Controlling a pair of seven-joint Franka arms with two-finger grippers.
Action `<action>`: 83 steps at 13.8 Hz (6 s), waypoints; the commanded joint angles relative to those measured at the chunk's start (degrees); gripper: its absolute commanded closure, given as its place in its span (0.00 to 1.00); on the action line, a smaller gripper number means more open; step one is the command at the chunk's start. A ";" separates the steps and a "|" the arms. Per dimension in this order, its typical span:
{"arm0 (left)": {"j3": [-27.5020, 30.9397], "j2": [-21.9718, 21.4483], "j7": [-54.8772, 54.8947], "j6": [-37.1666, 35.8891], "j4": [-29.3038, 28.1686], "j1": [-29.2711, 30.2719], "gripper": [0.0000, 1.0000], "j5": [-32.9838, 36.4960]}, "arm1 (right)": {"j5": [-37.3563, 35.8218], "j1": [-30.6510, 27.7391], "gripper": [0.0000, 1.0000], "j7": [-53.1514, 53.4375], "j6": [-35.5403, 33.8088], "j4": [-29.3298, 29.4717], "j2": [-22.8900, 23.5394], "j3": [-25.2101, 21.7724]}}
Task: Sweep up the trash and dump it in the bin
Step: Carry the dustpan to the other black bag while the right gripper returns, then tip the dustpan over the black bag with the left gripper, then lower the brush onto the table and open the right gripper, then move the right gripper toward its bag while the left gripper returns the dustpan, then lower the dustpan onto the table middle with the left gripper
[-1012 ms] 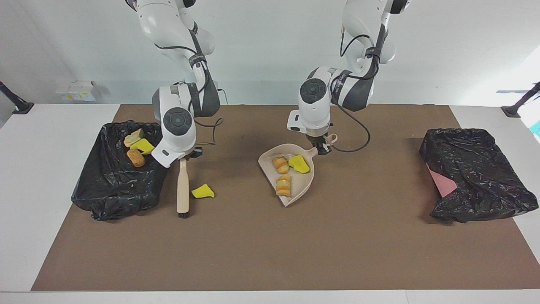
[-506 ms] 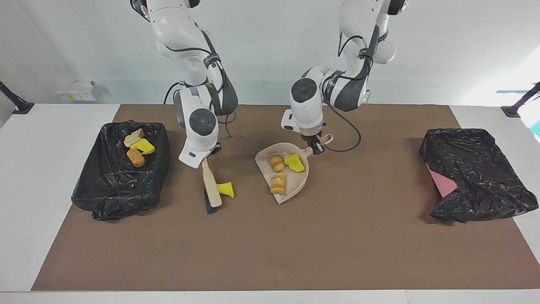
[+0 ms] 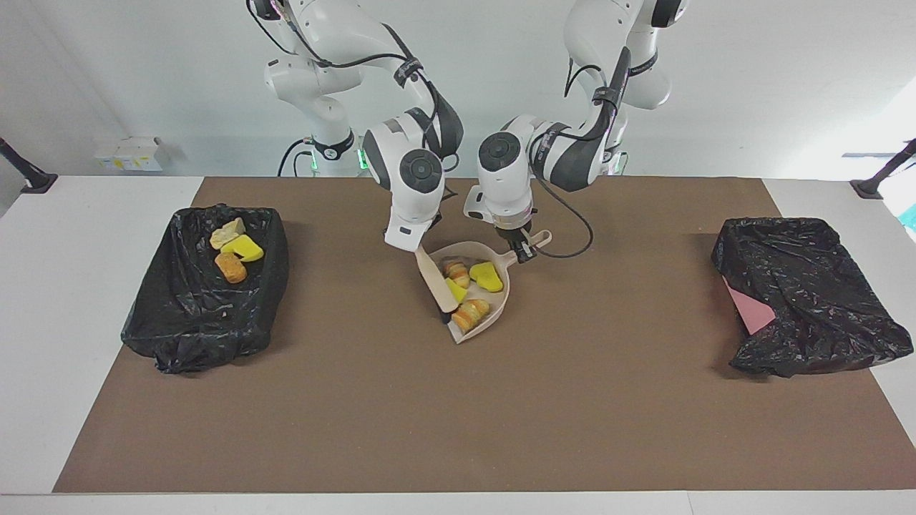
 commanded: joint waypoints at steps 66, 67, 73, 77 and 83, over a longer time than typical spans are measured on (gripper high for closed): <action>2.05 -11.68 60.92 -9.84 9.36 42.77 1.00 55.13 | -3.32 -16.52 0.00 22.63 20.09 -1.27 -6.23 1.50; 2.05 -11.68 60.75 -12.12 9.44 41.36 1.00 52.83 | -3.32 -17.13 0.00 22.09 19.20 -0.21 -6.23 1.50; 1.96 -12.73 45.93 -24.34 7.34 31.08 1.00 34.83 | -2.97 -19.86 0.00 17.09 5.86 11.12 -6.93 1.41; 1.96 -14.48 25.38 -26.73 3.04 23.35 1.00 21.82 | -3.23 -21.44 0.00 11.29 -5.39 20.79 -6.94 1.32; 1.96 -11.86 -9.56 -24.72 1.89 14.80 1.00 0.84 | -3.50 -22.59 0.00 8.29 -14.47 27.40 -6.76 0.88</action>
